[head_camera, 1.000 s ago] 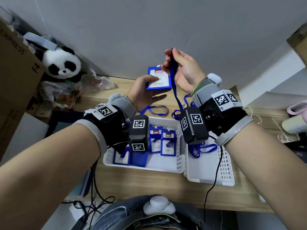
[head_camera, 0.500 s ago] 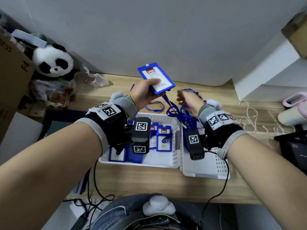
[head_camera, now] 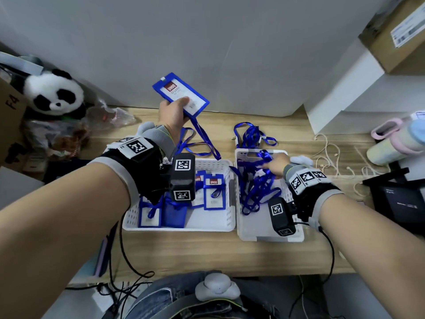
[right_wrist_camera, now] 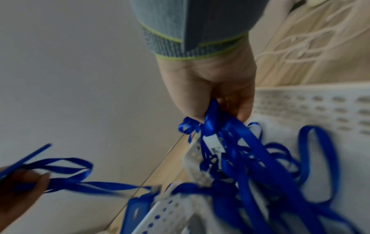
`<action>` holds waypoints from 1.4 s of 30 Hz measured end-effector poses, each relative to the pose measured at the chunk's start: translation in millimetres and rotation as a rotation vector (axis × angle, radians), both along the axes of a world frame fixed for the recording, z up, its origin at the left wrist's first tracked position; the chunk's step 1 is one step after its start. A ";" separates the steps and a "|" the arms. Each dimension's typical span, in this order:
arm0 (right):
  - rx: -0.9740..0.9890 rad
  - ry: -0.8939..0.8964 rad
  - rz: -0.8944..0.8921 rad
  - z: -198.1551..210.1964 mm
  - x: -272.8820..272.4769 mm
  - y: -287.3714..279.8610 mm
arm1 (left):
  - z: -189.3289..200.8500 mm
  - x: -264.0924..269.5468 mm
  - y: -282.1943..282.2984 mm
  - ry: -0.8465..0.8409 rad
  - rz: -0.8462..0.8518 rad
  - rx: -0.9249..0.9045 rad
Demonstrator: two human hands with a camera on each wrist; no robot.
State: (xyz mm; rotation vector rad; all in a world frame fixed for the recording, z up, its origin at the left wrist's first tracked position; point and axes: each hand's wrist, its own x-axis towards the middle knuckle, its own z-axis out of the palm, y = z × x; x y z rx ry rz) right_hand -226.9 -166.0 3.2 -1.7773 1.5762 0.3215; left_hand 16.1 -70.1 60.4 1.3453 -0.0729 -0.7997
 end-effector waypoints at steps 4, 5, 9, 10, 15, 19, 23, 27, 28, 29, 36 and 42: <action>0.059 0.348 0.234 1.2 -12.8 -4.9 | -0.2 0.9 -0.7 0.005 -0.017 0.000; 0.048 0.346 0.233 -0.7 -11.5 -6.5 | 0.6 0.1 -0.8 0.008 -0.031 -0.006; -0.111 -0.016 0.165 -0.7 16.6 -3.6 | 7.6 -3.9 -1.2 0.033 -0.096 -0.048; -0.101 -0.105 0.217 4.7 28.5 0.5 | 10.1 -5.0 -1.3 0.042 -0.111 -0.064; 0.121 -0.112 0.337 14.0 74.1 24.4 | 26.1 -6.3 -1.0 0.033 -0.154 -0.132; 0.198 -0.186 0.191 0.0 69.6 27.9 | 31.1 5.9 5.9 -0.019 -0.116 -0.125; 0.077 -0.311 0.205 3.3 52.5 20.4 | 20.3 19.9 15.4 -0.013 -0.054 -0.096; -0.150 -0.188 0.464 13.9 45.1 18.6 | 11.2 13.8 14.2 0.030 -0.080 -0.080; -0.178 -0.099 0.529 15.6 45.6 19.0 | 11.4 9.6 12.2 0.045 -0.104 -0.089; -0.198 -0.022 0.586 18.1 48.0 21.5 | 12.6 5.5 10.2 0.059 -0.131 -0.102; -0.128 0.087 0.621 14.0 57.0 33.9 | 32.0 -24.6 -4.8 0.114 -0.289 -0.198; 0.071 0.013 0.425 9.4 48.3 30.9 | 37.3 -26.0 -6.9 0.150 -0.263 -0.245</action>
